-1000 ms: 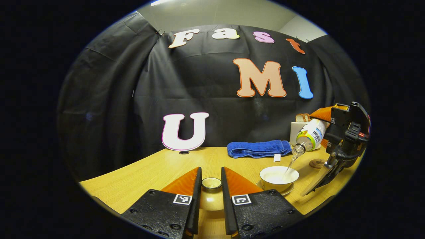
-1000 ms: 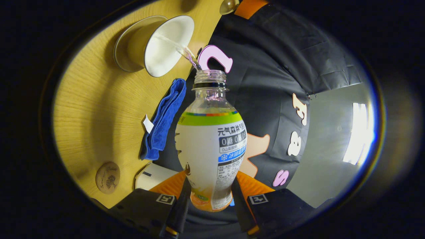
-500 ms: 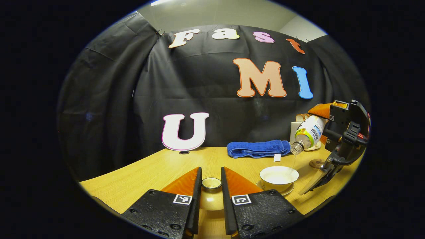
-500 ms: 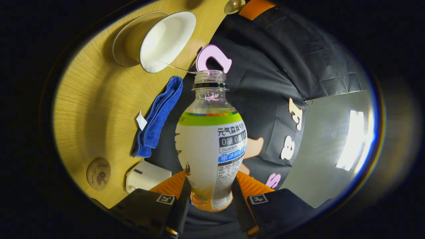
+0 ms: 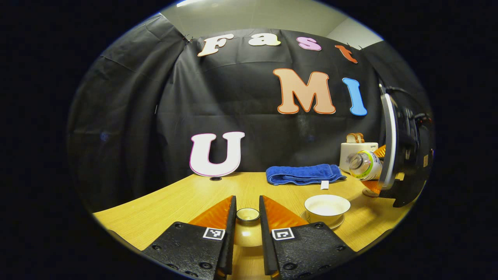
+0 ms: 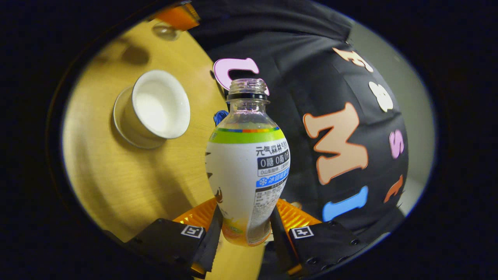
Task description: Open the teacup lid with one hand, grasp the water bottle and pour water into the teacup with the other hand; after pouring, place the water bottle on the coaster and then close the teacup lid.
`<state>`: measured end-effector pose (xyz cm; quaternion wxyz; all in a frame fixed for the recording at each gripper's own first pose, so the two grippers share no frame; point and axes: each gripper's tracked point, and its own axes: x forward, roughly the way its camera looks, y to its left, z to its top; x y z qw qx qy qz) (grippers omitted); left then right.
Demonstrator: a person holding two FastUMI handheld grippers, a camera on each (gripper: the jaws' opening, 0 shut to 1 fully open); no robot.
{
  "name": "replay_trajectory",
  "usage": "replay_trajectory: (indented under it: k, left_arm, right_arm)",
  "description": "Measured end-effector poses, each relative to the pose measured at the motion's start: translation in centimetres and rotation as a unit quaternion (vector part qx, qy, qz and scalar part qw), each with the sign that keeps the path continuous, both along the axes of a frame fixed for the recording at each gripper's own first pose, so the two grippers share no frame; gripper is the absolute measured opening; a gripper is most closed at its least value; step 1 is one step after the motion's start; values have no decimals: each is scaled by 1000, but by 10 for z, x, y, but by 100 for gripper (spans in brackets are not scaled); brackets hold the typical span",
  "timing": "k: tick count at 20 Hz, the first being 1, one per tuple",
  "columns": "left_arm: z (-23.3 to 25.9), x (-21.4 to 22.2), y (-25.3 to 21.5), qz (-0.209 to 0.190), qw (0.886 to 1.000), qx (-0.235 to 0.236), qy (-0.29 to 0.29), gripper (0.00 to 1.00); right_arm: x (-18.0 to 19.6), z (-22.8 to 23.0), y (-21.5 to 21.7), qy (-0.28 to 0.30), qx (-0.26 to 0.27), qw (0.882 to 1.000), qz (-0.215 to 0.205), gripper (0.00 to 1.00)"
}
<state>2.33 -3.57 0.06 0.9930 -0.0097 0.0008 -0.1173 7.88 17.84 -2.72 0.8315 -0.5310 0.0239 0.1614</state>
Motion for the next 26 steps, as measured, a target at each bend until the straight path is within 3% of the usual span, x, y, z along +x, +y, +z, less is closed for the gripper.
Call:
replay_trajectory:
  k: [3,5,6,7,11,15,17,22,26]
  left_arm:
    - [0,-1,0,0,1000,0,0,29]
    - [1,0,0,0,1000,0,0,29]
    - [0,0,0,1,1000,0,0,29]
    - [0,0,0,1,1000,0,0,29]
    - [0,0,0,1,1000,0,0,29]
    - [0,0,0,1,1000,0,0,29]
    - [0,0,0,1,1000,0,0,29]
    - [0,0,0,1,1000,0,0,29]
    - [0,0,0,1,1000,0,0,29]
  right_arm:
    - [-2,5,-5,58,146,987,-14,65]
    - [-5,22,-18,72,231,970,-24,64]
    - [-7,31,-25,73,271,959,-30,70]
    - [-6,37,-34,76,303,949,-38,67]
    - [21,51,-76,81,378,919,-74,65]
    - [39,31,-105,133,453,876,-95,69]
    - [43,15,-108,148,474,862,-104,68]
    - [46,-11,-112,170,493,847,-108,69]
    - [47,-19,-108,172,481,853,-107,70]
